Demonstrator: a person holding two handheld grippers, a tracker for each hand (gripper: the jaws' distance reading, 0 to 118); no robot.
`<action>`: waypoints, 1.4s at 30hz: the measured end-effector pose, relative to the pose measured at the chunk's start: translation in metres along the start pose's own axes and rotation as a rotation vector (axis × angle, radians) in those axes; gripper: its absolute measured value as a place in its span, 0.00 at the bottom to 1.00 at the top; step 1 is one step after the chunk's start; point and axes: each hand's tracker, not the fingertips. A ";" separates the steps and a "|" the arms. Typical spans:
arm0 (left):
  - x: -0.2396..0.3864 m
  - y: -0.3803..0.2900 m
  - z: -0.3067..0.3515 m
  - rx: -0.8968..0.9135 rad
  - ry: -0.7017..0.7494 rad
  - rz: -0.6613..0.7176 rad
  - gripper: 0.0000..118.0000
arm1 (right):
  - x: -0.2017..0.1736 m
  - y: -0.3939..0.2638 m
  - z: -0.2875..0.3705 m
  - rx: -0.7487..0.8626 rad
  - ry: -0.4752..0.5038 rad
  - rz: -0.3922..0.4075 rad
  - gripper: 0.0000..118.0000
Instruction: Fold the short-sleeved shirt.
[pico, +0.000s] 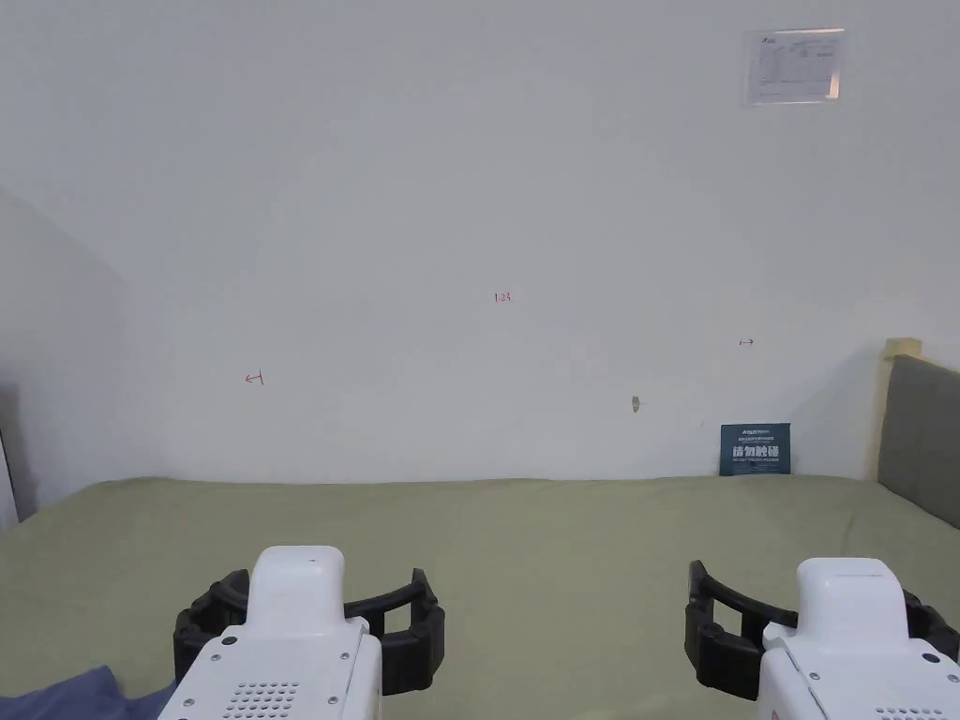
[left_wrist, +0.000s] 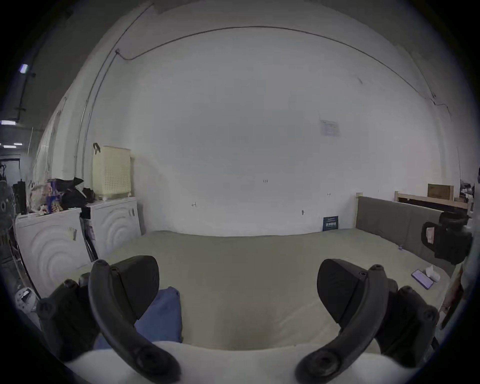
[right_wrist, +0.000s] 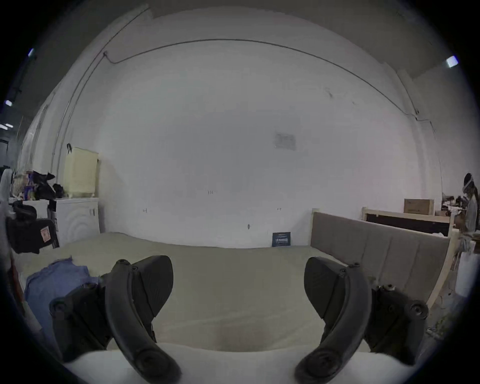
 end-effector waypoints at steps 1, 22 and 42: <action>-0.001 0.001 0.000 0.000 -0.003 0.003 1.00 | 0.000 0.000 0.000 -0.003 0.001 0.004 0.88; -0.013 0.000 -0.004 -0.048 0.017 0.045 0.00 | -0.002 0.004 -0.003 -0.040 -0.059 0.050 0.01; -0.170 -0.012 0.034 -0.141 0.403 0.072 0.00 | -0.176 -0.018 -0.046 -0.060 0.397 0.037 0.01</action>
